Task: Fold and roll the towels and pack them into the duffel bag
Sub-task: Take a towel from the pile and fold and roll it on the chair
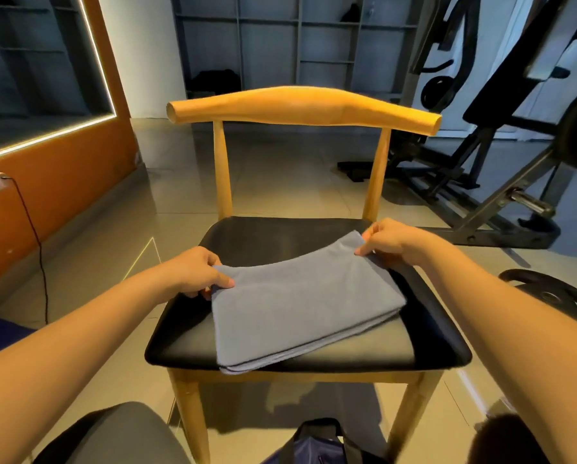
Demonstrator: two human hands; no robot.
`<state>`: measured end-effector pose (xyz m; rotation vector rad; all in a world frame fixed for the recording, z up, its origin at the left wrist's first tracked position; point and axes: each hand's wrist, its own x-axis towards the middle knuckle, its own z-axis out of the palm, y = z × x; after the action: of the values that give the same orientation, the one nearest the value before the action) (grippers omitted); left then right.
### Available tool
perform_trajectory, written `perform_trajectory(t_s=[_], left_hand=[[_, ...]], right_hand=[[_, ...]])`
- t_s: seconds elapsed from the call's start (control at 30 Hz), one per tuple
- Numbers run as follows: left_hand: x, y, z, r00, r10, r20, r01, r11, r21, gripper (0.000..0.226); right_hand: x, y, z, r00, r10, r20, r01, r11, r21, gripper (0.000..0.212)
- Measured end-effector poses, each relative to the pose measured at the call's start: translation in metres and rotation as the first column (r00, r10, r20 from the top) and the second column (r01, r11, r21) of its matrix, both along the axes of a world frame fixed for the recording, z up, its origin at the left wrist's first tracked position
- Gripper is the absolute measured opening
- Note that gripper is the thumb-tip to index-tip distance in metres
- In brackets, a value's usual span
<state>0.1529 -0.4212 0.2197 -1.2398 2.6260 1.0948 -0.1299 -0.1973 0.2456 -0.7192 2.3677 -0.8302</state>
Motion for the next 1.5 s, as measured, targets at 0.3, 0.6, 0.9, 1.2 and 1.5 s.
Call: perform_trajectory(t_s=[0.3, 0.6, 0.9, 1.2, 1.5], left_hand=[[0.022, 0.043, -0.013, 0.999, 0.032, 0.035, -0.033, 0.999, 0.035, 0.035], [0.053, 0.03, -0.026, 0.85, -0.481, -0.215, 0.364, 0.831, -0.42, 0.007], [0.052, 0.019, -0.039, 0.771, -0.633, -0.073, 0.452, 0.625, -0.636, 0.02], [0.052, 0.037, -0.038, 0.835, -0.512, -0.203, 0.357, 0.784, -0.508, 0.012], [0.043, 0.047, -0.038, 0.902, -0.218, -0.374, 0.171, 0.973, -0.154, 0.007]], right_hand=[[0.002, -0.112, -0.003, 0.821, 0.046, -0.569, -0.162, 0.975, -0.155, 0.026], [0.128, -0.021, -0.022, 0.66, 0.579, -0.479, -0.612, 0.784, 0.106, 0.01], [0.179, 0.034, -0.055, 0.296, 0.63, -0.718, -0.598, 0.708, 0.376, 0.027], [0.178, 0.045, -0.063, 0.778, 0.333, -0.533, -0.409, 0.912, -0.027, 0.007], [0.167, 0.049, -0.067, 0.871, 0.215, -0.442, -0.285, 0.954, -0.097, 0.003]])
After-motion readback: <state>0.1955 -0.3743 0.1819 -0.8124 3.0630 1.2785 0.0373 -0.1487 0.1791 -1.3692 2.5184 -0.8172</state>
